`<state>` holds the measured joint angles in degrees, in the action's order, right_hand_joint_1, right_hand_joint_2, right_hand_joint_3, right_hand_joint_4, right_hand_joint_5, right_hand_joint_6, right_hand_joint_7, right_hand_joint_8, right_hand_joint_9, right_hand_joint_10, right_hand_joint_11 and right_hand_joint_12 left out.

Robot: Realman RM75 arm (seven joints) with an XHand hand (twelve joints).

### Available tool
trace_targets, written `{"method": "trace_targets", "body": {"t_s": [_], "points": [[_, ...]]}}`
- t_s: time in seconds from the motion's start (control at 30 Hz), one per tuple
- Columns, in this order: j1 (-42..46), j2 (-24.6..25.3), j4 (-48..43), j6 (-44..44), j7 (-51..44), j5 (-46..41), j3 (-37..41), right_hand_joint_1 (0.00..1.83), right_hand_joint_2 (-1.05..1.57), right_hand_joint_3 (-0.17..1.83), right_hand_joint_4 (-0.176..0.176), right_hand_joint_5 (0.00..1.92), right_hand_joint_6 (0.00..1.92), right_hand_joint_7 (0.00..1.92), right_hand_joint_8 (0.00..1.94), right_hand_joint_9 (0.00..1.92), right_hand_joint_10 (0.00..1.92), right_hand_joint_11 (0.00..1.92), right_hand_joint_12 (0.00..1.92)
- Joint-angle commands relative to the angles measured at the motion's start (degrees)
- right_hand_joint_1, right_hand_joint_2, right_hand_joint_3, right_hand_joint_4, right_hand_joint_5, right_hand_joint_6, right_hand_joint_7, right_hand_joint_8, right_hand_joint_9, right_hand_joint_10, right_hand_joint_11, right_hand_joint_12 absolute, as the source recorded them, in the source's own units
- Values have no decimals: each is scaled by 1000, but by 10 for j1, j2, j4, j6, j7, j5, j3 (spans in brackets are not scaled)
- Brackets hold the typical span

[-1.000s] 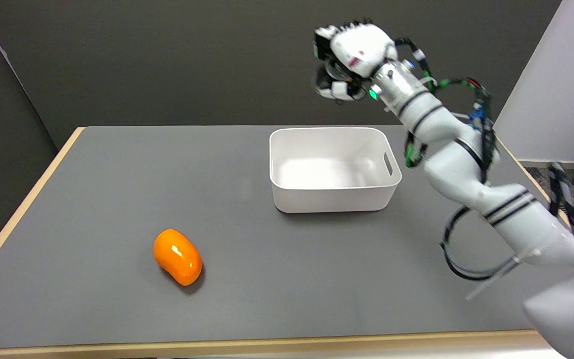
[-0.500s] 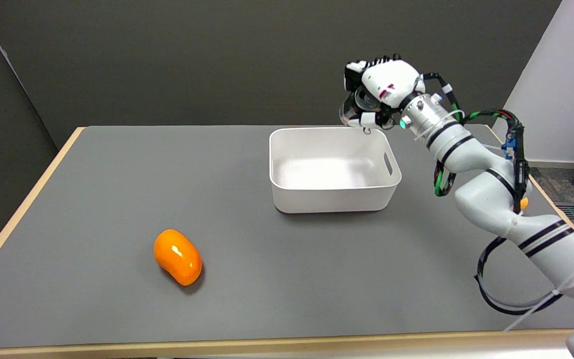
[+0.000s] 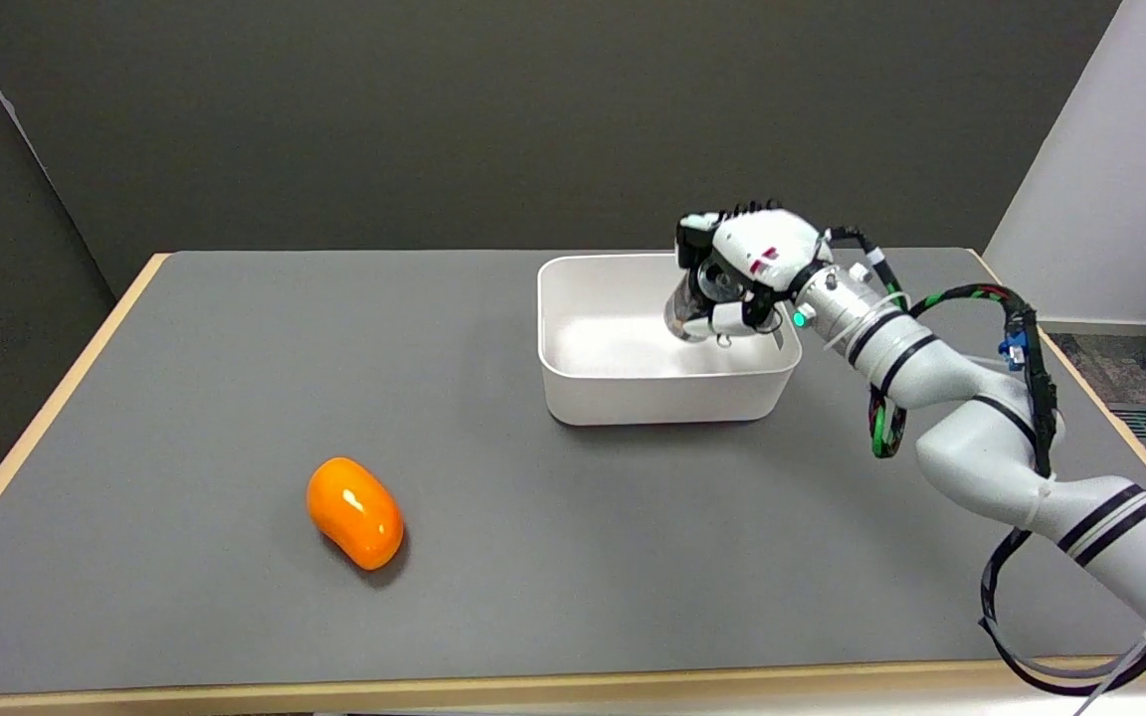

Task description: Place the black can into the white box.

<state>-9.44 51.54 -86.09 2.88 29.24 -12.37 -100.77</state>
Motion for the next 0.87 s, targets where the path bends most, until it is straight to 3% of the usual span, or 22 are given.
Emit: {"method": "trace_targets", "body": {"t_s": [0.03, 0.07, 0.1, 0.17, 0.23, 0.3, 0.37, 0.5, 0.6, 0.7, 0.8, 0.87], "points": [[-11, -11, 35, -10, 0, -79, -51, 1118, 1031, 439, -50, 529, 1360, 790, 1188, 699, 1222, 416, 1732], [-20, -12, 35, -10, 0, -79, -56, 1034, 851, 754, 21, 430, 1118, 676, 908, 583, 1123, 310, 1504], [-26, -12, 35, -10, 0, -79, -57, 950, 751, 918, 49, 364, 920, 574, 719, 486, 1020, 229, 1341], [-39, -13, 33, -10, -1, -79, -62, 734, 673, 965, 32, 252, 534, 317, 431, 245, 729, 85, 1083], [-50, -14, 32, -10, 0, -79, -69, 574, 617, 879, 31, 123, 331, 79, 226, 0, 470, -1, 939], [-68, -14, 31, -10, 1, -79, -78, 525, 557, 942, 33, 60, 373, 49, 159, 5, 297, -1, 852], [-79, -14, 29, -7, 1, -79, -81, 485, 541, 935, 30, 25, 316, -1, 65, -1, 41, -1, 632], [-92, -11, 21, 8, -4, -79, -71, 386, 552, 909, 28, 38, 246, -1, 1, -1, -1, -1, 367], [-86, -3, 23, 43, -5, -82, -34, 356, 548, 902, 25, 37, 230, -1, -1, -1, -1, -1, 302], [-61, 21, 47, 104, -6, -165, 44, 318, 553, 894, 21, 35, 187, -1, -1, -1, -1, -1, 240], [-38, 34, 78, 177, -7, -320, 102, 294, 573, 894, 8, 25, 93, -1, -1, -1, -1, -1, 160], [-26, 27, 102, 273, -7, -429, 113, 286, 580, 897, 8, 23, 83, -1, -1, -1, -1, -1, 120]]}}
